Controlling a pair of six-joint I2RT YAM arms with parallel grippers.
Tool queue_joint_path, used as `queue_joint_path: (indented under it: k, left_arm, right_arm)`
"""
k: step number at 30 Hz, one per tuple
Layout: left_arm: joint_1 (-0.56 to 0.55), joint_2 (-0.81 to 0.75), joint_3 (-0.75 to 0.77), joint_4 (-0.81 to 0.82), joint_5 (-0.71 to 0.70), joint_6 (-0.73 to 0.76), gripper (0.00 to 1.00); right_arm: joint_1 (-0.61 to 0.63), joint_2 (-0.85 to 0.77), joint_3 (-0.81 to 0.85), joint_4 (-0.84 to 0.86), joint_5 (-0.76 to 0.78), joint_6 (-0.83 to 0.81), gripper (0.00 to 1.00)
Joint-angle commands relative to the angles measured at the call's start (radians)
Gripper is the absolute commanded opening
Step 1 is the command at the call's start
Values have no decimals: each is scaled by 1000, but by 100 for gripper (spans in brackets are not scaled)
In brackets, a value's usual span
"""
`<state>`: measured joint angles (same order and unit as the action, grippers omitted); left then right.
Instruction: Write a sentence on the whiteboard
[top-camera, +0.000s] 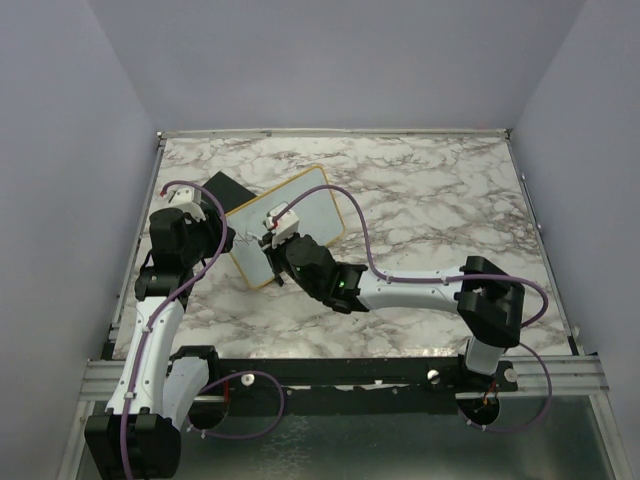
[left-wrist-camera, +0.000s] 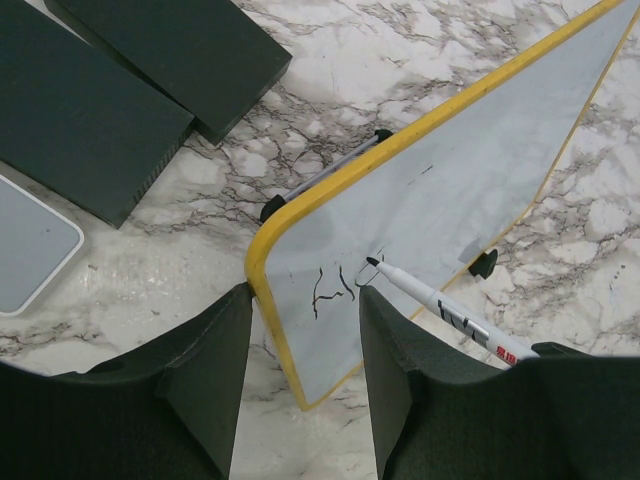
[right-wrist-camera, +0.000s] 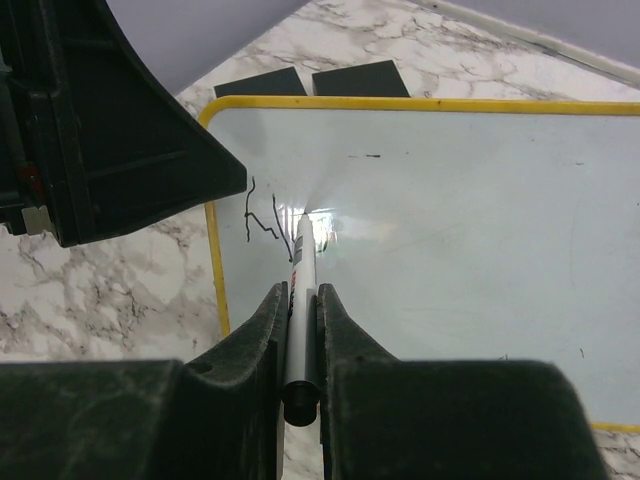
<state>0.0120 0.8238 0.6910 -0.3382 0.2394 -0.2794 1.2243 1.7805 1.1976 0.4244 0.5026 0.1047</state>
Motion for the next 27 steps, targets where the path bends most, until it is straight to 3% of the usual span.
queue_joint_path:
  k: [1, 27]
  left_arm:
    - [-1, -11, -7, 12, 39, 9, 48]
    - [-21, -14, -8, 11, 35, 7, 47]
  right_arm:
    - [6, 19, 6, -4, 34, 10, 0]
    - [6, -22, -48, 14, 95, 8, 0]
